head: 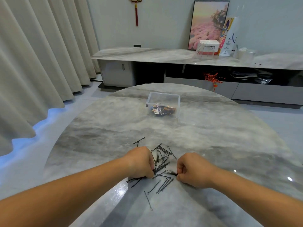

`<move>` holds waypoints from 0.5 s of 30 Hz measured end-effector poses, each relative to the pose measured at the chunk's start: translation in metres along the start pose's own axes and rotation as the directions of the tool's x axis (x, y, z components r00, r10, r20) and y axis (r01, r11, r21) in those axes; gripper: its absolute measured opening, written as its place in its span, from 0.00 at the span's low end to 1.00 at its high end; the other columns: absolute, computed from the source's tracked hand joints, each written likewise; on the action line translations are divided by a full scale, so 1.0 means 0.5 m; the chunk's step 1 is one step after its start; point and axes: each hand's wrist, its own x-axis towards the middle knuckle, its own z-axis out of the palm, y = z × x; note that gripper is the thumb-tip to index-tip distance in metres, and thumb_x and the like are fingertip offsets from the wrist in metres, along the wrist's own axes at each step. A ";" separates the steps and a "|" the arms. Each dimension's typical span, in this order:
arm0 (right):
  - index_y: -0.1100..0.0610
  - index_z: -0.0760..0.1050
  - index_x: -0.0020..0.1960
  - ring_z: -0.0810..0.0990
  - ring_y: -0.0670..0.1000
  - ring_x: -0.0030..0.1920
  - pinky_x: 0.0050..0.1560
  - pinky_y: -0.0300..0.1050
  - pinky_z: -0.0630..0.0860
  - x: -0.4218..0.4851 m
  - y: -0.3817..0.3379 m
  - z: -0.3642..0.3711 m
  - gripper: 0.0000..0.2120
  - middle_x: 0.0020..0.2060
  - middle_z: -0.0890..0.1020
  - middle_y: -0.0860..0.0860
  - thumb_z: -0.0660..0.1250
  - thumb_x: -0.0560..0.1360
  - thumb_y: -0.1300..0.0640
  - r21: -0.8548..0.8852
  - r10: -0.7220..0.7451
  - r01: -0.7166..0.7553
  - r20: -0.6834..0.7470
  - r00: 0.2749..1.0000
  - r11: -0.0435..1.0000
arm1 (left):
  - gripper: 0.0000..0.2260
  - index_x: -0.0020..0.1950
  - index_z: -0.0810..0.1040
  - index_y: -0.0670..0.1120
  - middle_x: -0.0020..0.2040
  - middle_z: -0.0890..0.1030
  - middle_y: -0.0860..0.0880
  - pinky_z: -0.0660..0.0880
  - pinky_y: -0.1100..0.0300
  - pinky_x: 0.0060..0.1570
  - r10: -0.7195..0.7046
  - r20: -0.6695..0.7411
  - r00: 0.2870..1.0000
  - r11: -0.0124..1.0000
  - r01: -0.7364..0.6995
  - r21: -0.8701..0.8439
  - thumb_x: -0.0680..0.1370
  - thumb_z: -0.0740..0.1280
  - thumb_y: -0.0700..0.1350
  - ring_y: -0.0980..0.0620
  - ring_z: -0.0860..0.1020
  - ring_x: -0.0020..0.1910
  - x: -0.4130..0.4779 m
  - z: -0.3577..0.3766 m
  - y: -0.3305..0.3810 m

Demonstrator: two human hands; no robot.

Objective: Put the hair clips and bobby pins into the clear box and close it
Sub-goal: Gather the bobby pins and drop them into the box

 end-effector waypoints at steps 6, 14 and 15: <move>0.55 0.82 0.39 0.77 0.42 0.29 0.35 0.35 0.75 0.009 0.025 -0.026 0.03 0.29 0.81 0.45 0.75 0.68 0.56 0.260 0.019 -0.011 -0.027 0.999 0.966 | 0.07 0.36 0.82 0.48 0.33 0.82 0.46 0.77 0.63 0.34 -0.065 0.059 0.996 0.941 0.081 -0.329 0.69 0.72 0.36 0.54 0.77 0.28 0.005 -0.037 -0.016; 0.59 0.82 0.38 0.77 0.49 0.32 0.36 0.44 0.75 0.029 0.032 -0.061 0.06 0.31 0.84 0.57 0.78 0.68 0.58 0.591 0.037 -0.004 -0.044 0.998 0.807 | 0.04 0.39 0.84 0.44 0.36 0.85 0.43 0.73 0.67 0.29 0.004 0.075 0.997 0.865 0.034 -0.500 0.70 0.75 0.35 0.54 0.79 0.31 0.016 -0.078 -0.032; 0.60 0.83 0.38 0.77 0.49 0.32 0.36 0.43 0.75 0.034 0.030 -0.069 0.05 0.31 0.83 0.56 0.77 0.68 0.59 0.610 0.039 0.003 -0.055 0.998 0.792 | 0.04 0.39 0.84 0.43 0.36 0.85 0.42 0.73 0.68 0.29 0.017 0.059 0.998 0.858 0.016 -0.514 0.71 0.75 0.35 0.55 0.80 0.31 0.021 -0.082 -0.030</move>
